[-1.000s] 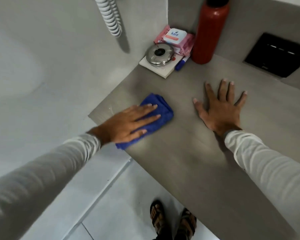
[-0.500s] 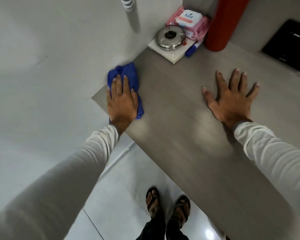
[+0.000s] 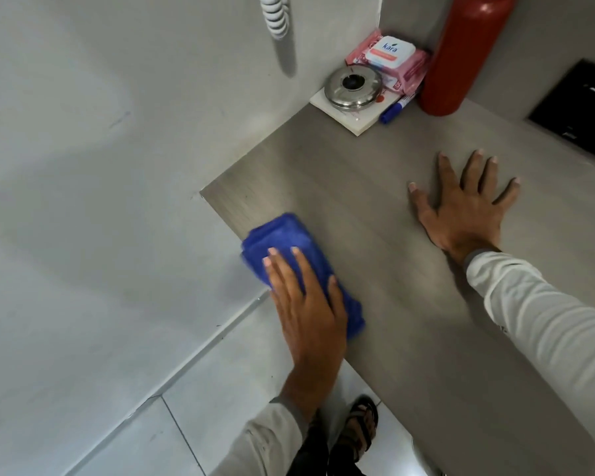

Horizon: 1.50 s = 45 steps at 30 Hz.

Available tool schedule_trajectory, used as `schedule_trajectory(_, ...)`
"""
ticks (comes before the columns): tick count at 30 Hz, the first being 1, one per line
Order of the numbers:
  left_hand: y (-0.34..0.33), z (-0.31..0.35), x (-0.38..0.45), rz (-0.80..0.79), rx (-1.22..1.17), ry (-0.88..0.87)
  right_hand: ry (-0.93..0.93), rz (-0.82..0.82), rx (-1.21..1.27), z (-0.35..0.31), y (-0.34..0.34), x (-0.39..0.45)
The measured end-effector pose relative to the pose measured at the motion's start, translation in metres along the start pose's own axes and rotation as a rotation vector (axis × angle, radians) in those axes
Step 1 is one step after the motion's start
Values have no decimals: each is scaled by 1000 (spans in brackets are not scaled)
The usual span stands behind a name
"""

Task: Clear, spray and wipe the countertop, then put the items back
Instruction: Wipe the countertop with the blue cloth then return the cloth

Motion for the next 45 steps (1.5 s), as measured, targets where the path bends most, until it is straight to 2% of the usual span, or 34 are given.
schedule_trajectory(2, 3, -9, 5, -23, 159, -267, 2, -14, 7, -1, 0, 0)
schedule_trajectory(6, 6, -35, 89, -115, 170, -856, -15, 0, 2, 3, 0, 1)
schedule_trajectory(8, 2, -40, 144, -170, 234, -1050, -14, 4, 5, 2, -1, 2)
schedule_trajectory(9, -1, -39, 172, -188, 286, -1072, -15, 7, 7, 2, -1, 3)
schedule_trajectory(11, -2, -40, 218, -178, 342, -941, -16, 5, 7, 3, 0, 2)
schedule_trajectory(14, 2, -49, 239, -115, 295, -592, -23, 0, 2, 8, 0, 0)
schedule_trajectory(18, 2, -46, 188, 38, 254, -165, -17, 8, 22, 5, 2, -1)
schedule_trajectory(20, 1, -37, 161, 43, 240, 71, -14, 3, 23, 4, 5, -2)
schedule_trajectory(23, -2, -14, 119, 42, 178, 241, -15, -20, 22, 3, 9, -6)
schedule_trajectory(27, -8, 37, 54, 34, 87, 146, -32, -60, 113, 2, 18, -2)
schedule_trajectory(30, -1, 78, 5, -213, -71, -53, 17, -60, 419, -8, 32, -13)
schedule_trajectory(31, 6, 79, 1, -287, -175, -72, 60, -40, 566, -16, 35, -24)
schedule_trajectory(32, 17, 71, 8, -325, -296, -66, 108, -30, 691, -27, 38, -38)
schedule_trajectory(33, 27, 53, 22, -294, -327, -95, 168, -34, 755, -39, 36, -55)
schedule_trajectory(34, 38, 30, 41, -228, -294, -140, 234, -42, 723, -52, 29, -73)
schedule_trajectory(36, 52, -30, 94, -105, -152, -257, 349, -46, 475, -77, 5, -106)
schedule_trajectory(39, 53, -109, 180, -132, 145, -465, 376, 10, 187, -104, -25, -120)
schedule_trajectory(41, 47, -130, 204, -162, 241, -540, 372, 50, 157, -127, -36, -105)
schedule_trajectory(43, 41, -136, 205, -128, 228, -543, 372, 75, 143, -158, -42, -79)
schedule_trajectory(45, 37, -137, 198, -112, 187, -526, 332, 19, 111, -198, -44, -55)
Point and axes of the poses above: each hand's wrist, its own x-axis towards the middle knuckle, its own y-axis out of the back of the hand, z = x × y, the point moved 1 cm from there along x, towards the middle knuckle, and after that the axes turned 6 degrees about x, right-handed, at the moved point
